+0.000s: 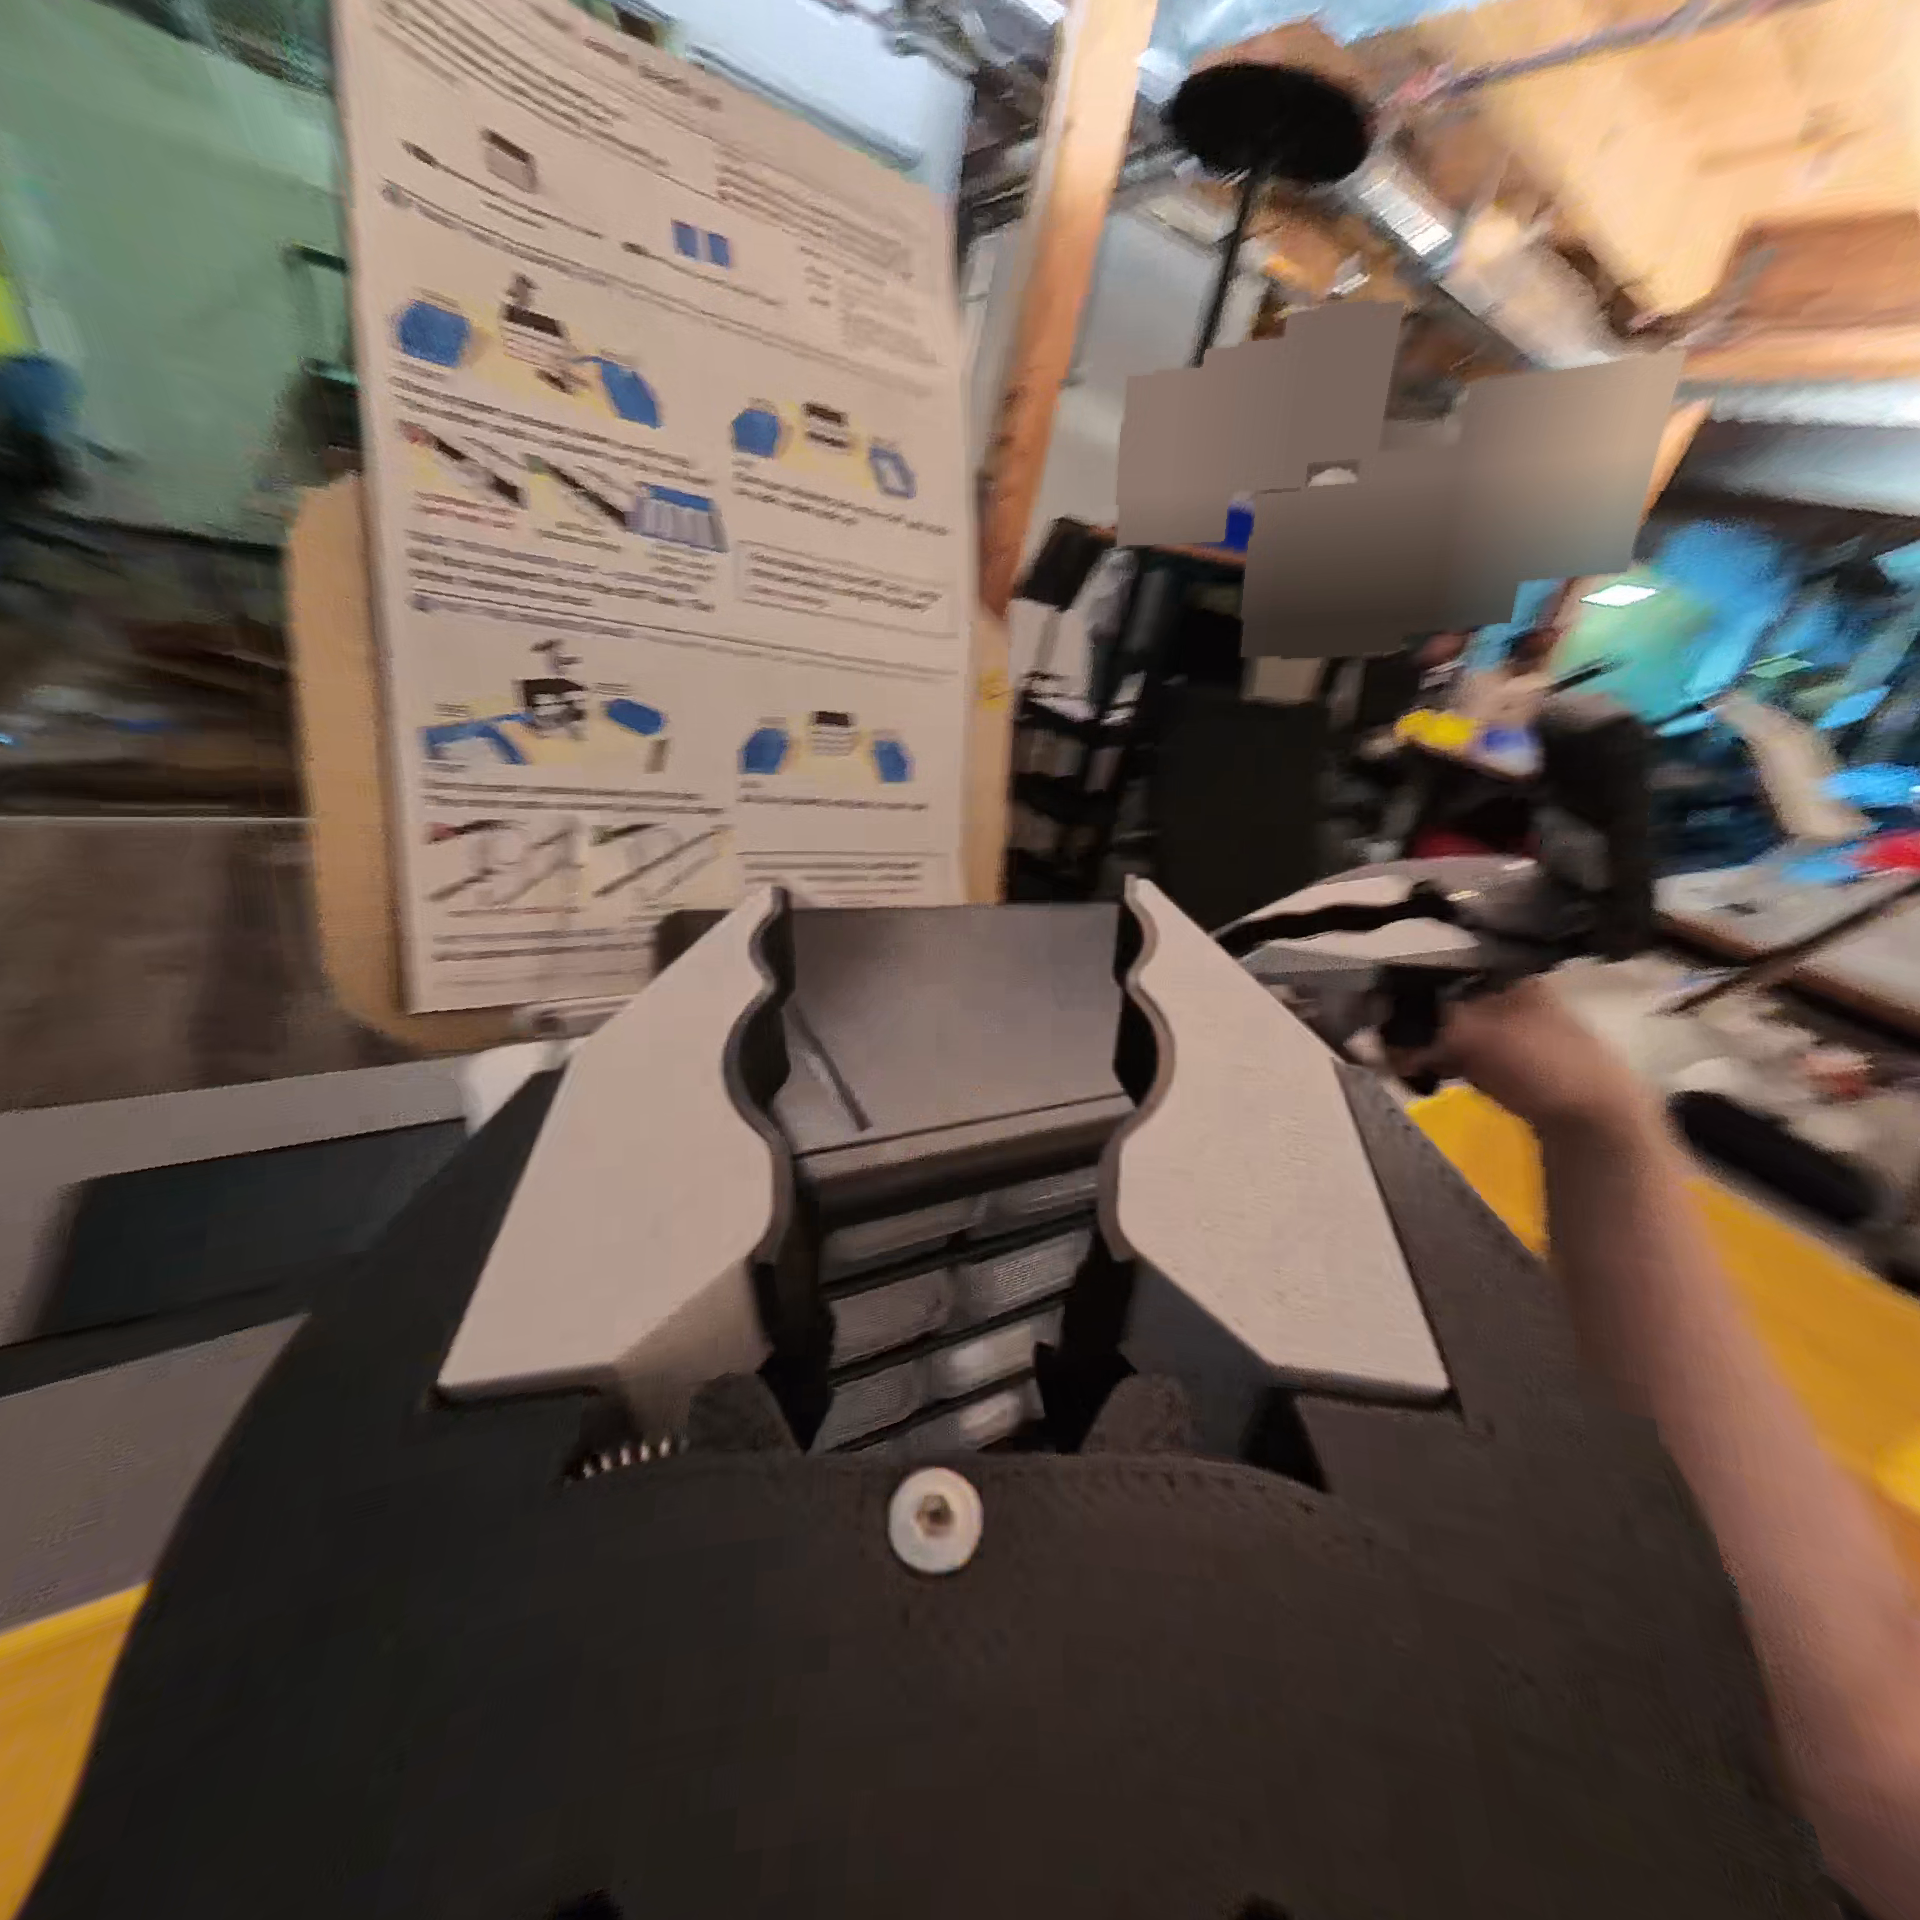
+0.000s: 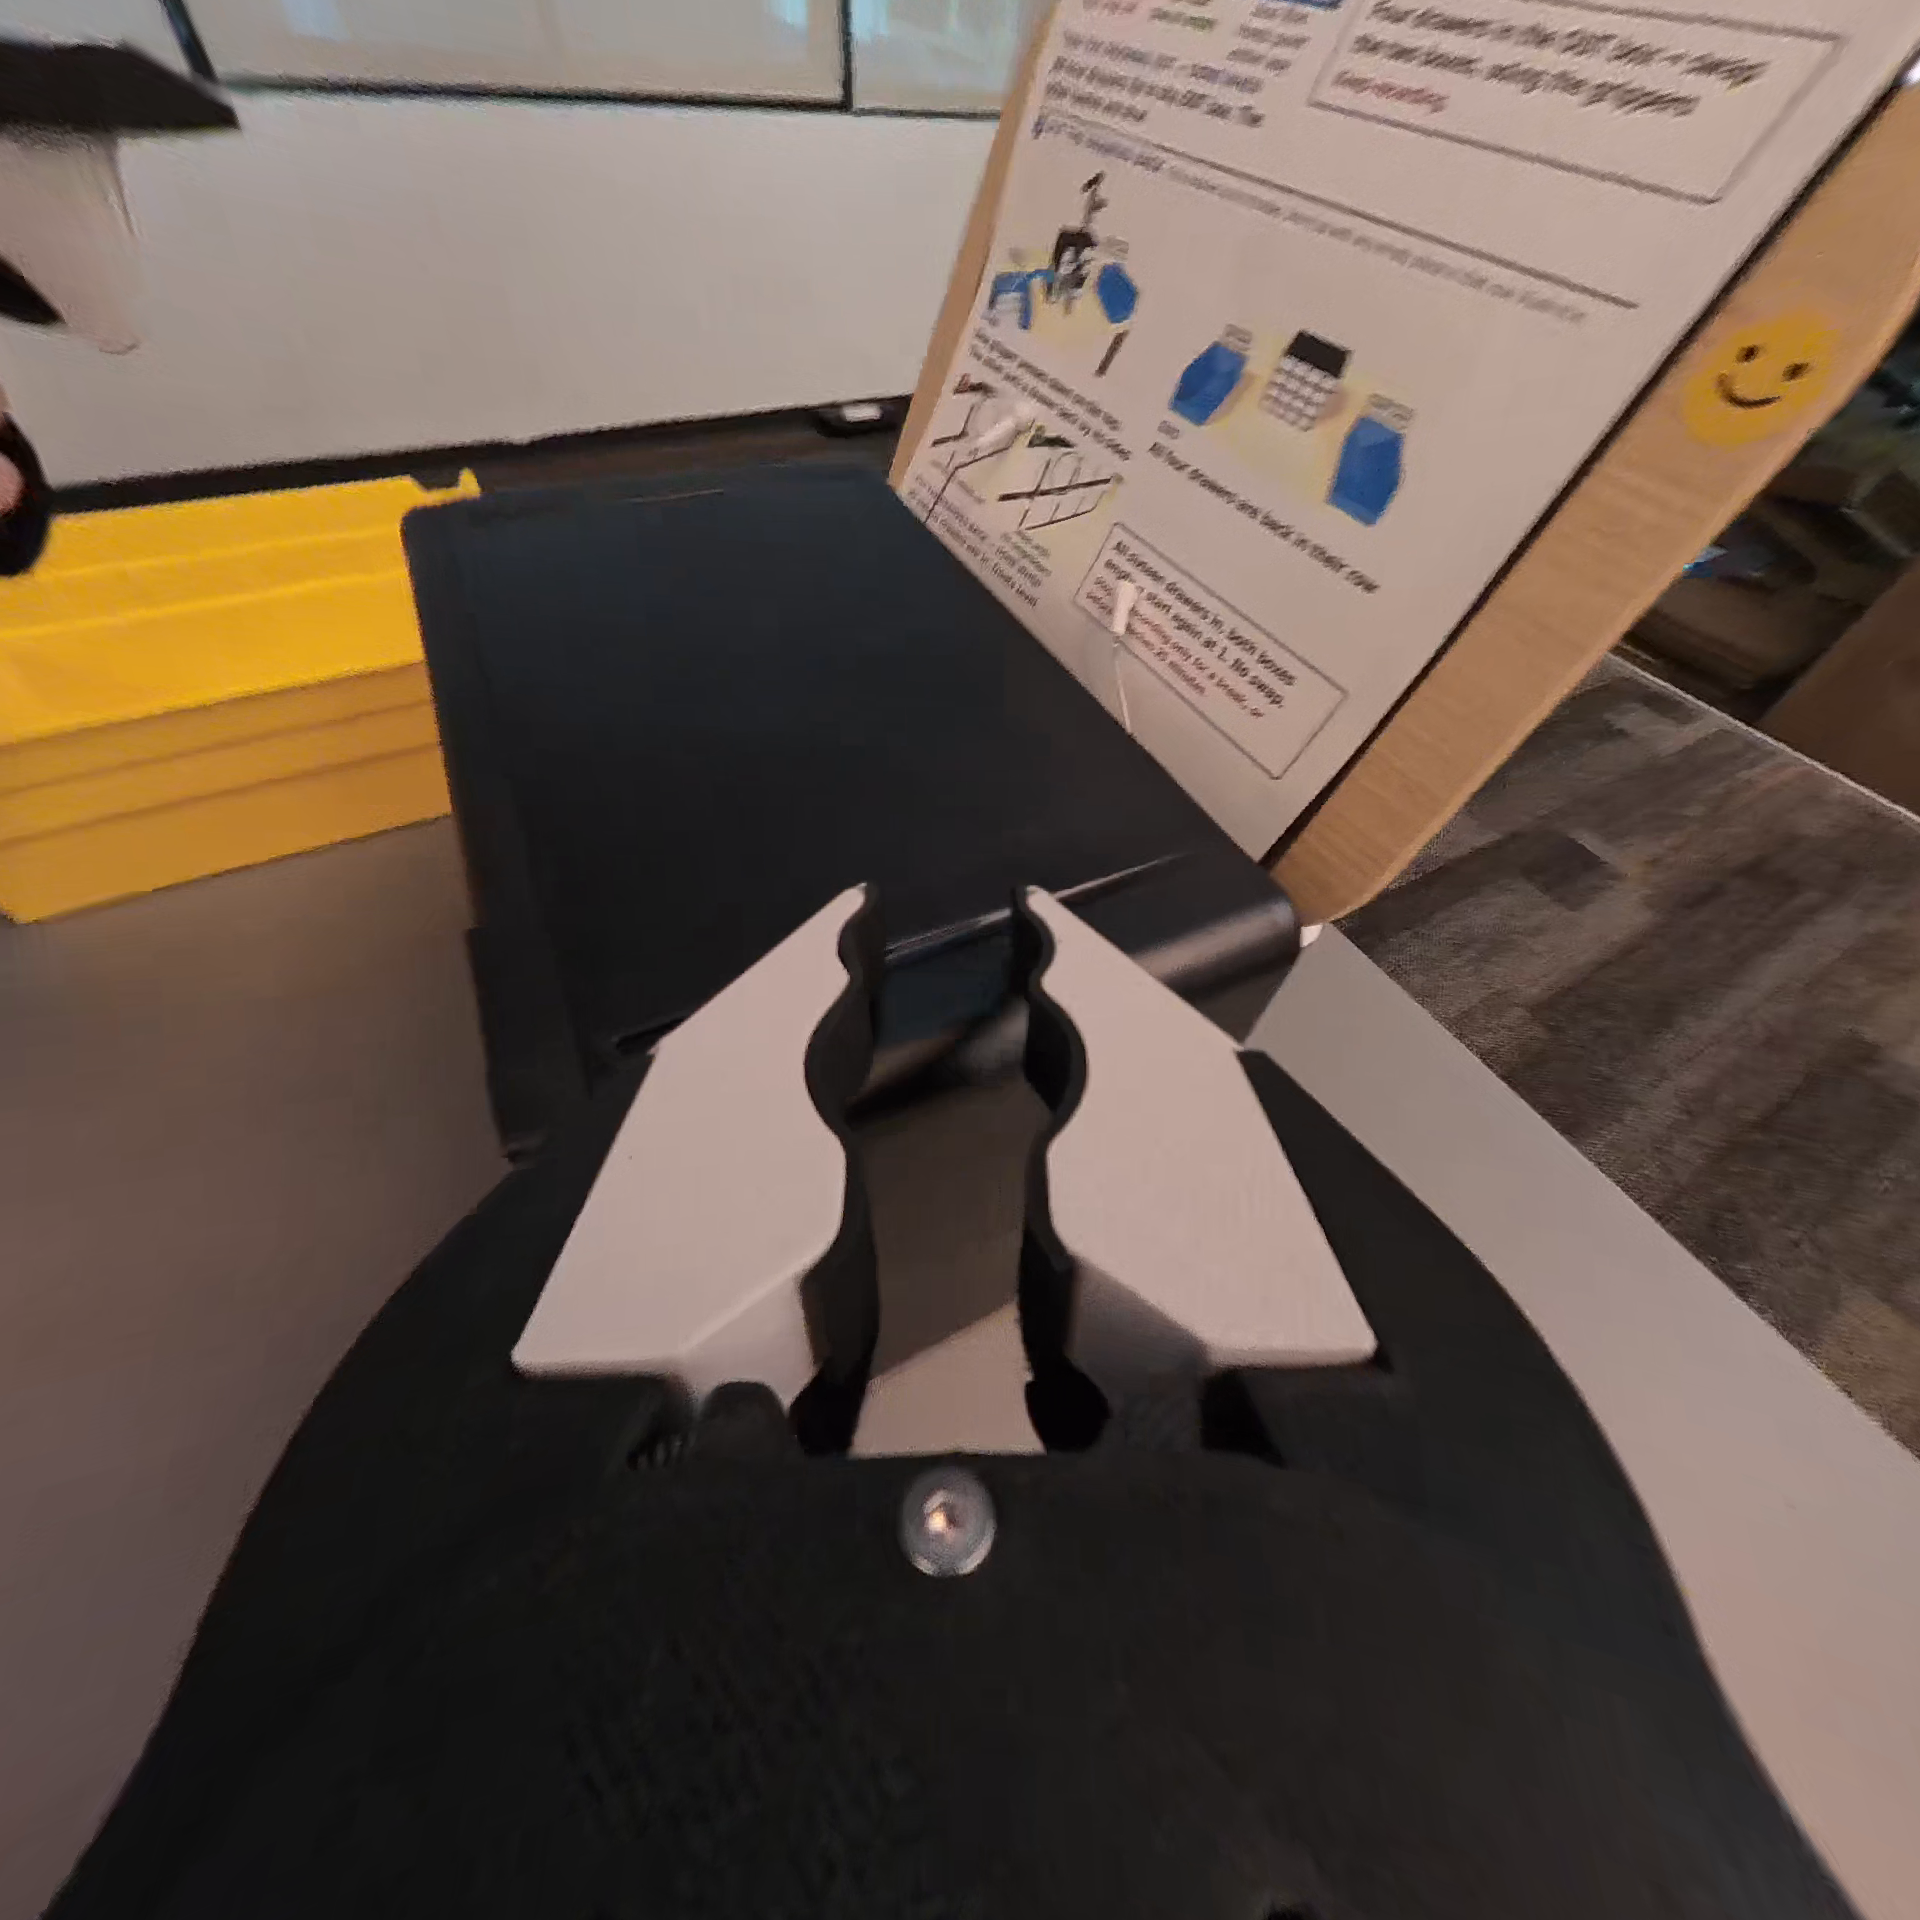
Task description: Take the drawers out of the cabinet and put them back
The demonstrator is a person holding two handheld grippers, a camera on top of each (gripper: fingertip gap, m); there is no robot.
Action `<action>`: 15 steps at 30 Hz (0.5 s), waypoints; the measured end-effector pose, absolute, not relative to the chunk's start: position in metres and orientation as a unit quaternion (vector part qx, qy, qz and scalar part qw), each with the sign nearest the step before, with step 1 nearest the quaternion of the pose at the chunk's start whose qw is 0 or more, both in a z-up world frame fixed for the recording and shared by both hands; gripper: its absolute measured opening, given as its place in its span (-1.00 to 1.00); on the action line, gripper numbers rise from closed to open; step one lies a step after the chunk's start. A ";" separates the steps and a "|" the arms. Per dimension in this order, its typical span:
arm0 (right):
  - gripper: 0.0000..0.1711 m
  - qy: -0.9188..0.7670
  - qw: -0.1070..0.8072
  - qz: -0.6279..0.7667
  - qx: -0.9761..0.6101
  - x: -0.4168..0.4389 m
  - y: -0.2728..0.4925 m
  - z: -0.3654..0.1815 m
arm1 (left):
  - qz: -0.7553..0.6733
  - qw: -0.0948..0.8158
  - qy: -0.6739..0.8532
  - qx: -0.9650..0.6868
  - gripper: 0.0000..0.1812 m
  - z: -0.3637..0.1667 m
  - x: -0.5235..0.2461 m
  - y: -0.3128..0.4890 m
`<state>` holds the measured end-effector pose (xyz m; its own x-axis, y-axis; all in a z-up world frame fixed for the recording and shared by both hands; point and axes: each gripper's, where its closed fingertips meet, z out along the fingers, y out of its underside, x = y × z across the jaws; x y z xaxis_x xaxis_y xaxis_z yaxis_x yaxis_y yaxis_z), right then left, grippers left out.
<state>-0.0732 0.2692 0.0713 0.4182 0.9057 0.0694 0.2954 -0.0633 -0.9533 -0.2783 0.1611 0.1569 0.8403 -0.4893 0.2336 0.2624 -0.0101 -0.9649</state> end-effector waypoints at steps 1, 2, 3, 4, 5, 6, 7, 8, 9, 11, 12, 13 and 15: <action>-0.66 -0.436 0.518 0.309 -0.668 -0.071 0.269 0.076 | -0.302 0.694 0.090 -0.647 -0.27 0.160 -0.280 0.161; -0.59 -0.421 0.521 0.324 -0.668 -0.069 0.269 0.082 | -0.324 0.691 0.089 -0.640 -0.24 0.161 -0.284 0.161; -0.48 -0.408 0.525 0.337 -0.667 -0.066 0.268 0.087 | -0.337 0.691 0.089 -0.633 -0.25 0.161 -0.288 0.162; -0.37 -0.400 0.528 0.349 -0.662 -0.064 0.266 0.092 | -0.344 0.692 0.095 -0.627 -0.25 0.161 -0.291 0.164; -0.28 -0.395 0.532 0.359 -0.657 -0.061 0.263 0.096 | -0.349 0.687 0.112 -0.628 -0.20 0.158 -0.290 0.164; -0.21 -0.389 0.536 0.365 -0.654 -0.058 0.260 0.099 | -0.350 0.672 0.138 -0.638 -0.20 0.151 -0.287 0.164; -0.15 -0.384 0.540 0.368 -0.652 -0.055 0.258 0.102 | -0.347 0.652 0.164 -0.654 -0.21 0.140 -0.285 0.164; -0.11 -0.382 0.545 0.368 -0.649 -0.051 0.255 0.105 | -0.341 0.634 0.183 -0.670 -0.17 0.129 -0.284 0.164; -0.09 -0.380 0.550 0.368 -0.646 -0.048 0.250 0.107 | -0.332 0.623 0.194 -0.681 -0.17 0.121 -0.285 0.165; -0.09 -0.373 0.559 0.369 -0.642 -0.040 0.241 0.110 | -0.316 0.623 0.202 -0.686 -0.19 0.112 -0.291 0.166; -0.09 -0.366 0.564 0.374 -0.639 -0.037 0.237 0.111 | -0.316 0.621 0.212 -0.686 -0.21 0.109 -0.291 0.165; -0.10 -0.359 0.568 0.382 -0.635 -0.035 0.232 0.112 | -0.319 0.610 0.224 -0.690 -0.24 0.103 -0.290 0.163; -0.09 -0.342 0.578 0.402 -0.622 -0.033 0.223 0.112 | -0.319 0.576 0.245 -0.712 -0.23 0.086 -0.289 0.163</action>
